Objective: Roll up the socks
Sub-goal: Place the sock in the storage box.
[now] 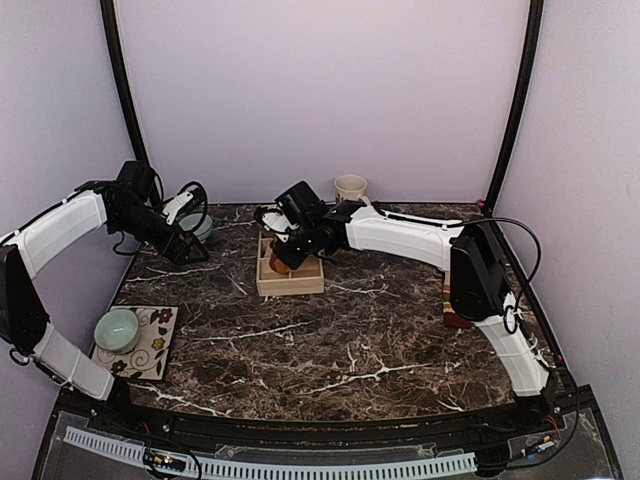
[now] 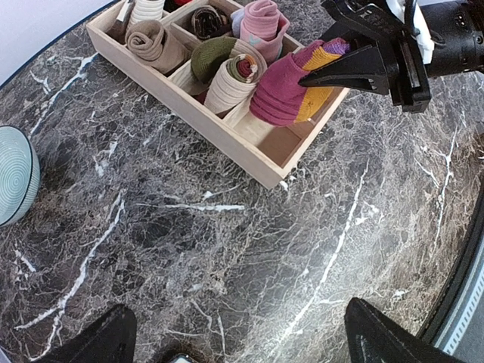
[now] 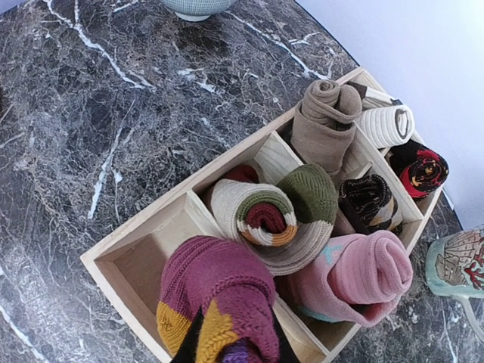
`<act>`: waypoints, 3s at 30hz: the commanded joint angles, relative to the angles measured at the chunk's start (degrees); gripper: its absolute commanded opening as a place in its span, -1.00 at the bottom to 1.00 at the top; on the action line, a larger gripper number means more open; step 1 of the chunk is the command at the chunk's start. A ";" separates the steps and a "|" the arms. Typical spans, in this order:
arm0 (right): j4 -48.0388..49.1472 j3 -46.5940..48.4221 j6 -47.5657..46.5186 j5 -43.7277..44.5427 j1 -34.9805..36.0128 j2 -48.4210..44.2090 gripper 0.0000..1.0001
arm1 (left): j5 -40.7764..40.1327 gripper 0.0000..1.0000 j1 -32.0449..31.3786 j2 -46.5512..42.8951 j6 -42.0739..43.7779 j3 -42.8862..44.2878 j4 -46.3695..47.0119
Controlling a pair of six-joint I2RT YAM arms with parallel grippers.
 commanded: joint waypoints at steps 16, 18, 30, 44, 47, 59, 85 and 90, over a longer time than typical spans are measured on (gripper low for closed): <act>-3.08 4.51 0.04 -0.65 2.87 6.96 -1.00 | 2.56 0.98 0.08 -0.65 -2.18 -0.68 0.11; -3.33 4.79 0.41 -0.75 2.87 7.52 -1.00 | 2.64 0.98 0.03 -0.90 -2.09 -0.88 0.16; -2.81 4.34 1.13 -0.41 2.88 8.21 -0.88 | 2.97 0.98 0.05 -0.85 -2.04 -1.37 0.56; 10.34 -0.82 -1.87 5.50 2.95 4.52 -0.93 | 3.15 0.98 0.05 -0.72 -2.10 -2.07 1.23; 8.23 1.37 -1.97 4.74 2.95 6.22 -0.93 | 3.12 0.98 0.06 -0.76 -1.97 -2.11 1.27; 4.76 0.76 -1.67 1.47 3.57 8.67 -0.65 | 3.50 0.98 0.08 -0.93 -2.16 -1.90 1.27; 24.08 -22.88 11.68 5.28 1.48 -17.55 0.99 | 0.49 0.98 0.07 -2.33 -1.63 -1.89 1.38; 27.42 -28.21 18.90 13.52 -2.13 -23.42 0.99 | -0.98 0.98 0.06 -3.24 -1.47 -1.63 1.35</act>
